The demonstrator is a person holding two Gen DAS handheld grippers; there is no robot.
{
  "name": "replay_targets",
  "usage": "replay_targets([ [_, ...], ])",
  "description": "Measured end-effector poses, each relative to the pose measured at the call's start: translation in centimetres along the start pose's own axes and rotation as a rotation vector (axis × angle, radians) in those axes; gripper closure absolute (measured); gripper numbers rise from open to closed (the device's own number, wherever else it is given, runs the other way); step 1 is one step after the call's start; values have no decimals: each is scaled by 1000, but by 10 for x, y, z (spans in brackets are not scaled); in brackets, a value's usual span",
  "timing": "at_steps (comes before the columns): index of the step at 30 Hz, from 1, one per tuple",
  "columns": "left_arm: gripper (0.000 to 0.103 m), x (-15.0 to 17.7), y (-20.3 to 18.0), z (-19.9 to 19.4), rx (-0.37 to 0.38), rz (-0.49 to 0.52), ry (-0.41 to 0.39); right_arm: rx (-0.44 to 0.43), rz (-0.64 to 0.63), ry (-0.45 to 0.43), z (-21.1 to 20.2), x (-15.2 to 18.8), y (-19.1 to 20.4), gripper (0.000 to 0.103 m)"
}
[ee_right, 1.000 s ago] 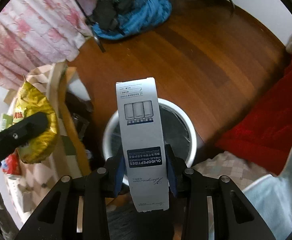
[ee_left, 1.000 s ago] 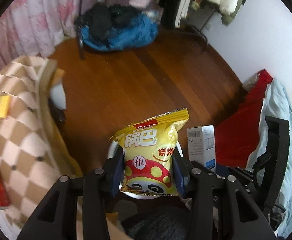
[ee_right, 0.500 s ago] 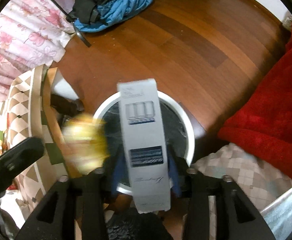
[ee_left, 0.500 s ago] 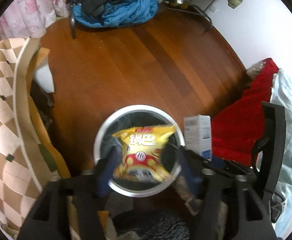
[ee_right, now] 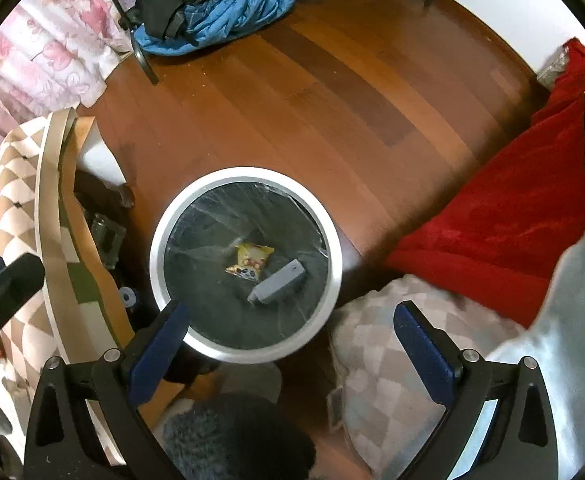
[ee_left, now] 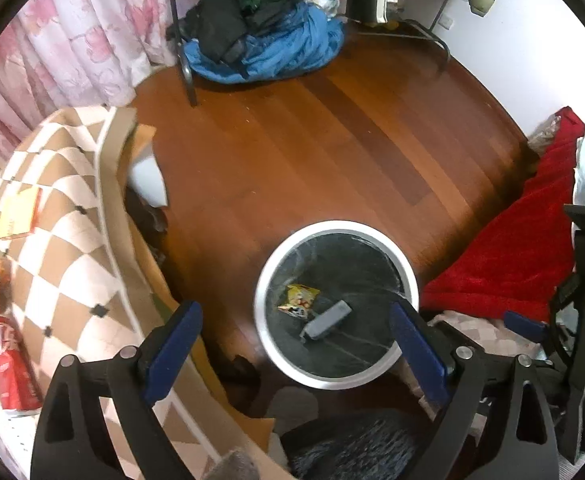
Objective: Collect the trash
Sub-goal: 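Open both tools to drop the box and snack bag into the bin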
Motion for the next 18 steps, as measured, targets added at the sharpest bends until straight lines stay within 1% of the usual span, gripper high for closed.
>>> replay_targets([
  [5,8,6,7,-12,-17,-8,-20,30,-10,6,-17,6,5,0],
  [11,8,8,16,-34,-21,-18,-48,10,-24,-23,-53,16,12,0],
  [15,8,10,25,-60,-26,-29,-85,-38,-27,-76,-86,20,22,0],
  [18,8,12,41,-91,-30,-46,-138,-107,-47,-130,-119,26,42,0],
])
Point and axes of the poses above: each gripper's, at about its wrist camera, not at the fingertips, and z roughly the way its jaws point, y to its left, x to its underside, the point moved 1 cm from there along z, roughly the way its jaws point, and after that the axes turned 12 degrees about -x, right-handed, at the moved point
